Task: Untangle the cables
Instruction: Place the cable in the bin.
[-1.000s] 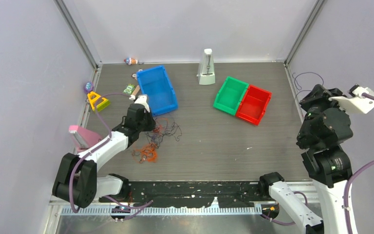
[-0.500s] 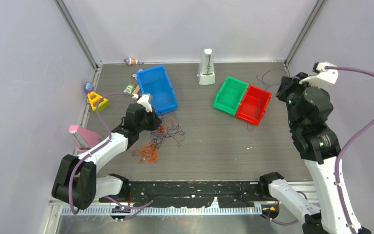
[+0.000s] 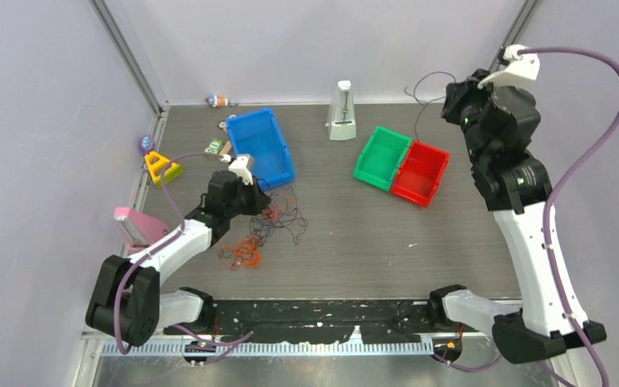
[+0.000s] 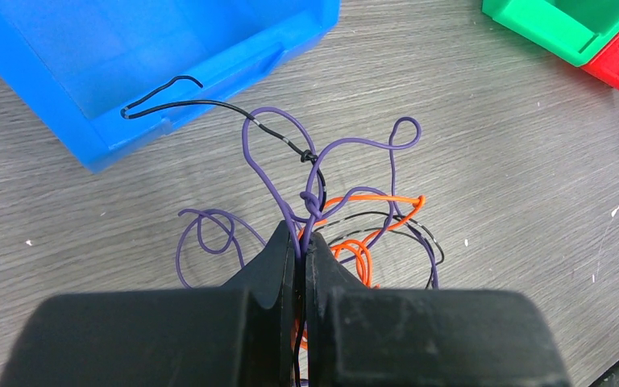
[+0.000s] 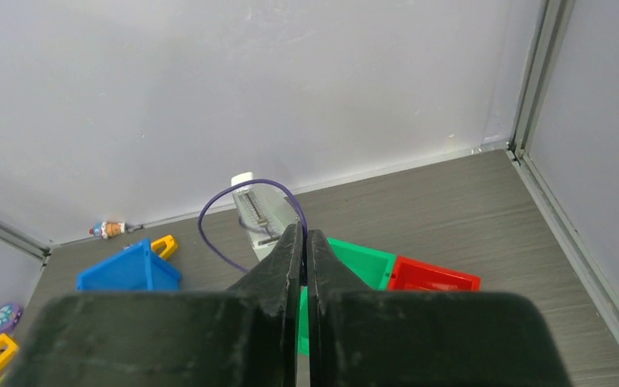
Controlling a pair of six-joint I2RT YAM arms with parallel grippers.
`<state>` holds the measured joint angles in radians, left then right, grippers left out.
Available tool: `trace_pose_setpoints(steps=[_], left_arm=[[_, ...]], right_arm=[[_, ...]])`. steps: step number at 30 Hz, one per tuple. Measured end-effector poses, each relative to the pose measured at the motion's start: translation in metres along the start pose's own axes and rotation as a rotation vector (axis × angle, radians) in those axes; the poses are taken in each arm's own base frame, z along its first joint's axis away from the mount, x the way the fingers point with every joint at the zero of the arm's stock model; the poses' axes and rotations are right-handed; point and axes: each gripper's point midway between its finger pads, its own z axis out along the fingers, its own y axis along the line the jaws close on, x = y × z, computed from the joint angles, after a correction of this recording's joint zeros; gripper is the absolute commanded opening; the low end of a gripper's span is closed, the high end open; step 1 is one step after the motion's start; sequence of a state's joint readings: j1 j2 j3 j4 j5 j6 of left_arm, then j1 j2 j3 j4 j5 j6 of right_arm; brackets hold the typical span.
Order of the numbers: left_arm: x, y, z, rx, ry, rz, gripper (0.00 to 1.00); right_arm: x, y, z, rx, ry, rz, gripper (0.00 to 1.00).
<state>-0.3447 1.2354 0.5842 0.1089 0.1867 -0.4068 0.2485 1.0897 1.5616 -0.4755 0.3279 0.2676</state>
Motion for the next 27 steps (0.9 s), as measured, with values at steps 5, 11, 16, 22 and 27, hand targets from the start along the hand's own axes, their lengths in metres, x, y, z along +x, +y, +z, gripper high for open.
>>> trace_pose_setpoints(steps=[5,11,16,22,27], left_arm=[[0.002,-0.001,0.002,0.008,0.008,0.001,0.0],[0.003,-0.002,0.002,0.014,0.012,0.007,0.0],[0.005,-0.002,0.003,0.015,0.019,0.019,0.0],[0.006,-0.003,0.003,0.018,0.022,0.024,0.0],[0.007,-0.003,0.004,0.018,0.023,0.025,0.0]], right_arm=[[-0.015,0.007,0.027,0.023,-0.011,-0.022,0.05],[-0.04,-0.005,0.049,0.095,-0.059,-0.019,0.05],[-0.035,-0.026,0.064,0.157,-0.047,-0.025,0.05],[-0.008,-0.049,0.084,0.212,0.013,-0.035,0.05],[0.02,-0.058,0.103,0.224,0.079,-0.036,0.05]])
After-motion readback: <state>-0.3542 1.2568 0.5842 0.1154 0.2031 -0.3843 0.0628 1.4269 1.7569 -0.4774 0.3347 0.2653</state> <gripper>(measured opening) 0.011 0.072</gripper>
